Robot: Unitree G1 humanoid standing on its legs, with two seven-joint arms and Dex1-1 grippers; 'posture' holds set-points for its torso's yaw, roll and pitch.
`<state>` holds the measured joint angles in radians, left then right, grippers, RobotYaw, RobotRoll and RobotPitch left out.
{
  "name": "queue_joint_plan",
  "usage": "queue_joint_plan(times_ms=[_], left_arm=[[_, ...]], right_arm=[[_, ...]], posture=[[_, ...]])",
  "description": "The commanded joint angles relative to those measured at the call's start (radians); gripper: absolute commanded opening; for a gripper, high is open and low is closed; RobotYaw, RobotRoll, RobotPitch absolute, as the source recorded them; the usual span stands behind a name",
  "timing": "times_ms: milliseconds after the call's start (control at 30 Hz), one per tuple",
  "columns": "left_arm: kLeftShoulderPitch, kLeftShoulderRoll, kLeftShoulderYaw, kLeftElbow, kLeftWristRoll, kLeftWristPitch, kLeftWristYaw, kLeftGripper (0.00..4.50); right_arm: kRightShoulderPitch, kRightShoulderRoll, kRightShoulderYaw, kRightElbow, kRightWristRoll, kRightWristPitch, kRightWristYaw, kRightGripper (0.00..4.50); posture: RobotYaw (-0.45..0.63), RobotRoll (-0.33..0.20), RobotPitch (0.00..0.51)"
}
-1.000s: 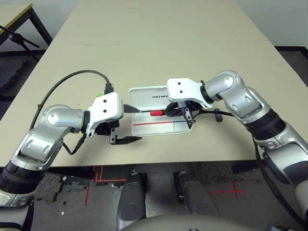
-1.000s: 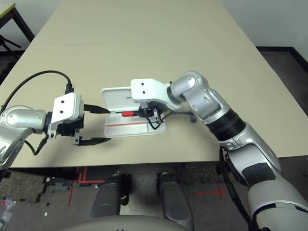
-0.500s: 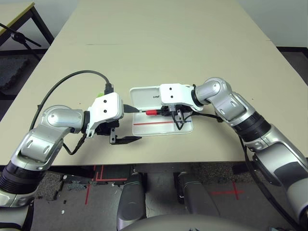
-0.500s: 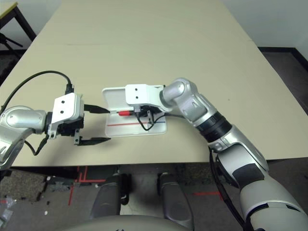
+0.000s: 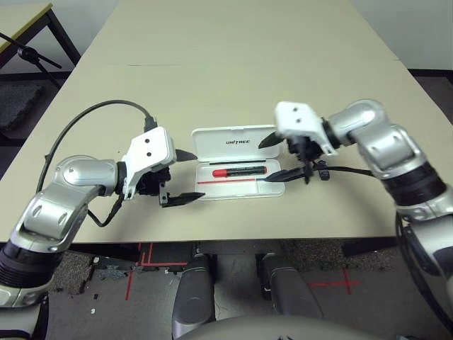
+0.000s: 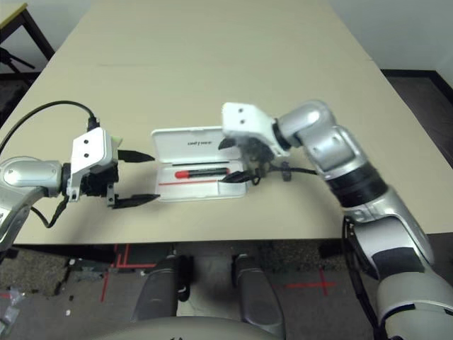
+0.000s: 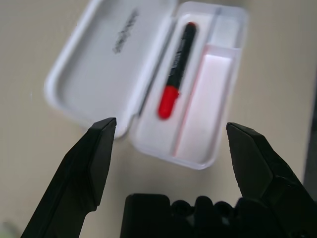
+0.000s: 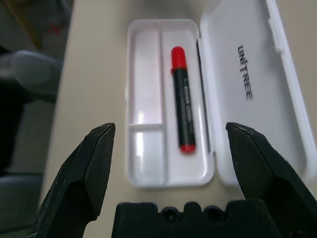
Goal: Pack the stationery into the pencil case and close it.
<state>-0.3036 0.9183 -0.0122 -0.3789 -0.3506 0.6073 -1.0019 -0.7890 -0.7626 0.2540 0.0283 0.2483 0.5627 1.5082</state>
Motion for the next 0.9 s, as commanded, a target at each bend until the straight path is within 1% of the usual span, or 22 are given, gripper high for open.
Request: queue_joint_plan(times_ms=[33,100,167,367,500,700,800,900], left_arm=[[-0.009,0.028,0.006,-0.003,0.000,0.118,0.042,4.50],[-0.015,0.038,0.015,0.010,0.009,0.160,0.066,4.50],[-0.033,0.041,0.026,0.028,0.013,0.212,0.101,4.50],[-0.097,0.026,0.023,0.092,0.041,0.345,0.214,4.50],[-0.173,0.000,0.010,0.196,0.082,0.471,0.322,4.50],[-0.268,-0.071,0.012,0.341,0.098,0.583,0.407,4.50],[-0.307,-0.106,0.009,0.421,0.109,0.605,0.442,4.50],[-0.323,-0.131,0.009,0.472,0.111,0.612,0.459,4.50]], right_arm=[[0.027,-0.037,-0.093,-0.046,0.156,0.118,0.059,4.47],[0.052,-0.059,-0.122,-0.057,0.198,0.139,0.070,4.47],[0.078,-0.075,-0.135,-0.072,0.215,0.153,0.058,4.47],[0.113,-0.082,-0.128,-0.096,0.223,0.157,0.008,4.47],[0.117,-0.077,-0.115,-0.096,0.220,0.147,-0.010,4.47],[0.122,-0.071,-0.095,-0.088,0.206,0.124,-0.028,4.47],[0.119,-0.067,-0.092,-0.087,0.207,0.122,-0.036,4.47],[0.119,-0.065,-0.094,-0.091,0.210,0.124,-0.043,4.47]], posture=[[0.03,0.000,0.162],[0.03,0.000,0.163],[0.02,0.000,0.163],[0.01,0.000,0.163],[0.01,0.000,0.163],[0.01,0.000,0.164],[0.00,0.000,0.164],[0.00,0.000,0.164]])
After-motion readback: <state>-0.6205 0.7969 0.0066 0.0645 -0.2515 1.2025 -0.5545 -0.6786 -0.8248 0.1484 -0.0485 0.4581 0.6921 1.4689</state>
